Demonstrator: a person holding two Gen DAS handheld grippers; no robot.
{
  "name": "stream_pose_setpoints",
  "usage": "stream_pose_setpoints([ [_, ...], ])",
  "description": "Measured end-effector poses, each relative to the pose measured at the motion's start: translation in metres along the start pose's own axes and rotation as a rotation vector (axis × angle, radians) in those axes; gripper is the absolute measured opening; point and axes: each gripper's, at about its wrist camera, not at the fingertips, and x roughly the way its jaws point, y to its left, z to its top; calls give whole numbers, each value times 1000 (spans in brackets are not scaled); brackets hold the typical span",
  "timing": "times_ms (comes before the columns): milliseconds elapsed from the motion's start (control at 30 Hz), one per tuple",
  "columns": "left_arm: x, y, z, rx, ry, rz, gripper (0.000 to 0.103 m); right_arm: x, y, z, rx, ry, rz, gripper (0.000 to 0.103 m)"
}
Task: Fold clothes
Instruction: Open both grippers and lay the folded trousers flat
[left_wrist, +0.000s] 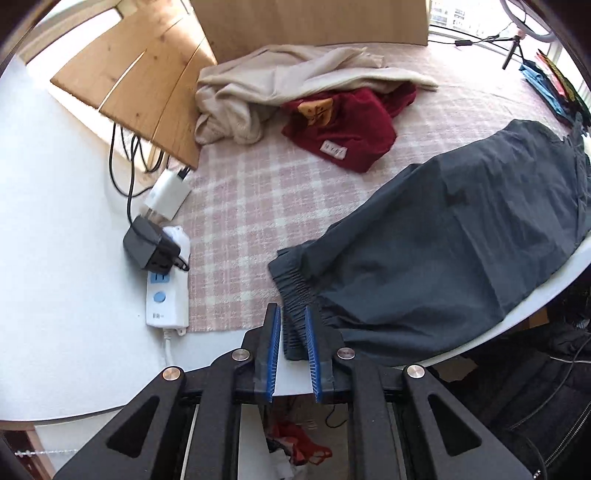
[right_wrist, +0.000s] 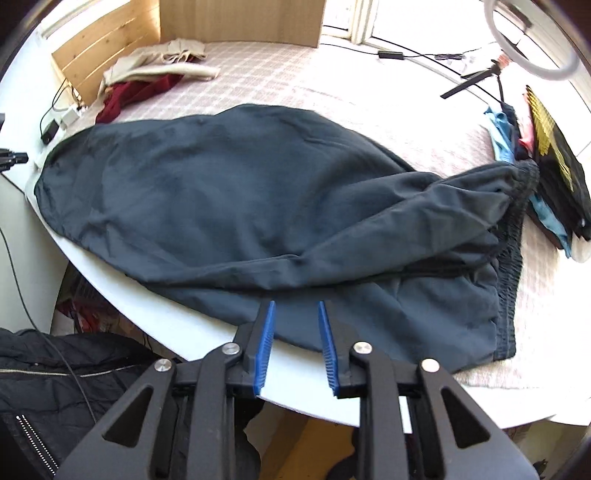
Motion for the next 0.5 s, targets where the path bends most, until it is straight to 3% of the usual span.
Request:
stream_pose_setpoints([
  [67,-10,-31,11,24,-34,-42,12,8,-19,-4,7,-18,11,36],
  [167,-15,-104,28,137,-85,-137,13,5,-51,-4,62,-47,2,36],
  [333,-21,-245,79,265,-106,-369,13,15,-158,-20,297,-51,-87,35],
  [367,-22,-275,92,299,-113,-384,13,18,-183,-26,347,-44,-98,32],
  [400,-22,-306,105,334,-120,-398,13,19,-204,-30,382,-46,-101,22],
  [500,-27,-396,149,443,-144,-447,18,31,-248,-35,413,-10,-74,19],
])
